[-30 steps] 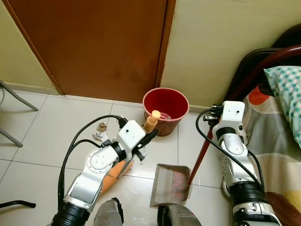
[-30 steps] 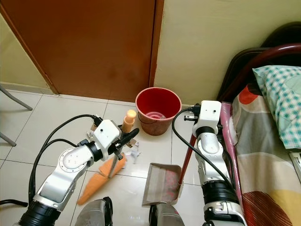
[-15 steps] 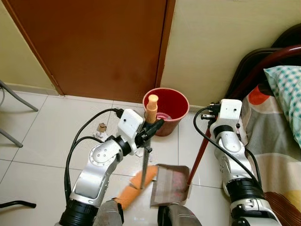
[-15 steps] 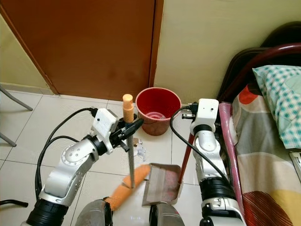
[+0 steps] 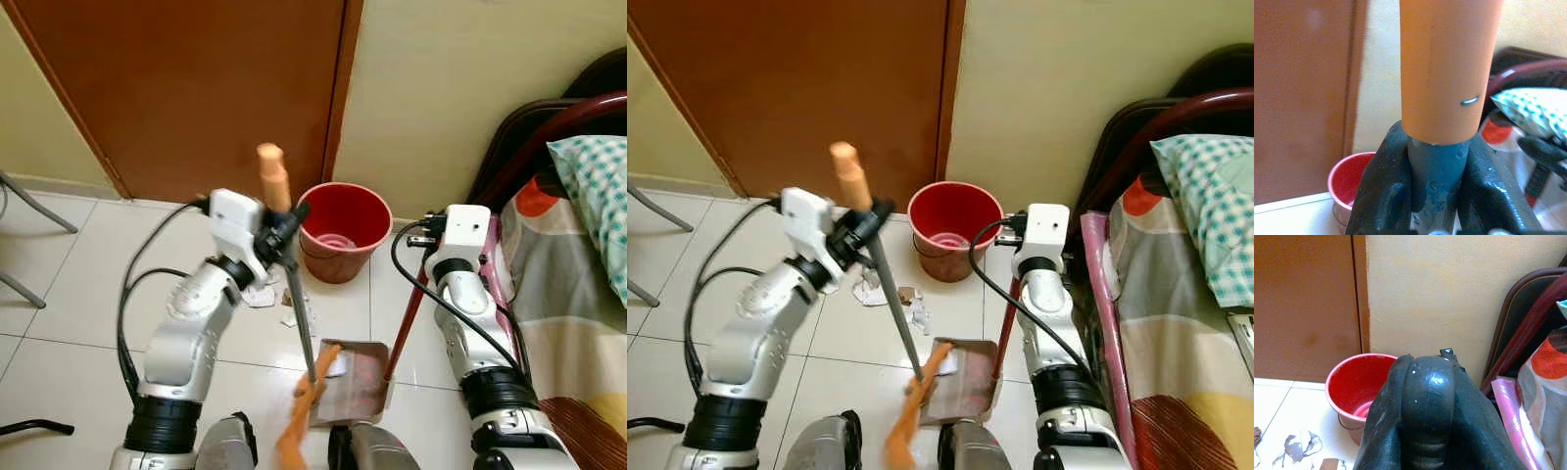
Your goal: Sweep floor
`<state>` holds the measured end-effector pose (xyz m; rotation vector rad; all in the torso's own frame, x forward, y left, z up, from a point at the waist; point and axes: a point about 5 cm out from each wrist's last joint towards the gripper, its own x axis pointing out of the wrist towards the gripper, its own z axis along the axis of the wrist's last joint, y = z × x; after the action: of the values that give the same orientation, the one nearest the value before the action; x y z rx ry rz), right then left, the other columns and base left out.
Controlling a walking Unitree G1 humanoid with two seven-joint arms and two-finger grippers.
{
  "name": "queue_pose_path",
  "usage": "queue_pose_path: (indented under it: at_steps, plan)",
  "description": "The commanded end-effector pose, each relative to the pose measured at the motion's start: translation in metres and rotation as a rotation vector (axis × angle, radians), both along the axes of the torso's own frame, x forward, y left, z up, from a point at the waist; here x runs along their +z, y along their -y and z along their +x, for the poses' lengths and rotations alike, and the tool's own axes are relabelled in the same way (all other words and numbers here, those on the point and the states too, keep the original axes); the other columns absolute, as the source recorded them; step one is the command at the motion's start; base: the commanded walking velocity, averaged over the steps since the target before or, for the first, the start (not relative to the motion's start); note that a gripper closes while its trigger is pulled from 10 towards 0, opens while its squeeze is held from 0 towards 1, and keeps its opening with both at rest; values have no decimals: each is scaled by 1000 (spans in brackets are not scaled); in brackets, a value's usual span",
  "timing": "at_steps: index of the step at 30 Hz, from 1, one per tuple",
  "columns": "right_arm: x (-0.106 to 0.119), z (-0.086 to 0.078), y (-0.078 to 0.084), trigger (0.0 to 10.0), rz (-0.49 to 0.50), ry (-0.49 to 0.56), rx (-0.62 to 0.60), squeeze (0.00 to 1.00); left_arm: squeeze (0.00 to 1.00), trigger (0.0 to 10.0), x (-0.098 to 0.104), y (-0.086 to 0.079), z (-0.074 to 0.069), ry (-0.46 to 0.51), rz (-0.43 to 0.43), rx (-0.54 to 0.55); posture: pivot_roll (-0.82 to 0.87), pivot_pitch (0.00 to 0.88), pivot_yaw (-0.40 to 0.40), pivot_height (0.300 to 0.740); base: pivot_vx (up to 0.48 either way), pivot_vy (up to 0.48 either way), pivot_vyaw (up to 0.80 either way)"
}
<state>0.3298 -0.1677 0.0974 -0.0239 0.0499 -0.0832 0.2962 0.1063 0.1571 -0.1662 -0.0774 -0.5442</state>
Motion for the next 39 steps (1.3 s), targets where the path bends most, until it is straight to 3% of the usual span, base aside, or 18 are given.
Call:
queue_pose_path:
  at_steps: [1, 9, 14, 17, 23, 28, 33, 39]
  plan:
    - [3, 2, -2, 10000, 7, 13, 12, 0, 0, 10000, 9, -3, 2, 43, -17, 25, 20, 153, -51, 740, 0, 0, 0]
    - [0, 1, -1, 10000, 3, 3, 13, 0, 0, 10000, 26, -28, 14, 96, -21, 138, 20, 157, -52, 740, 0, 0, 0]
    - [-1, 1, -1, 10000, 2, 4, 13, 0, 0, 10000, 37, -51, 17, 134, 43, 209, 25, 161, -49, 740, 0, 0, 0]
    - [1, 2, -1, 10000, -1, 9, 15, 0, 0, 10000, 39, -57, 16, 138, 77, 221, 29, 185, -43, 740, 0, 0, 0]
    - [6, 3, -1, 10000, -12, 28, 24, 0, 0, 10000, 36, -57, 7, 139, 140, 204, 26, 202, -47, 740, 0, 0, 0]
    - [12, 3, 2, 10000, 1, 61, 11, 0, 0, 10000, 22, -56, 0, 110, 164, 201, 14, 196, -46, 740, 0, 0, 0]
    - [17, 4, 4, 10000, 120, 85, -4, 0, 0, 10000, 7, -51, -5, 80, 196, 185, 15, 173, -41, 740, 0, 0, 0]
    - [26, 6, 4, 10000, 152, 119, 2, 0, 0, 10000, 6, -47, -4, 82, 191, 180, 14, 152, -35, 740, 0, 0, 0]
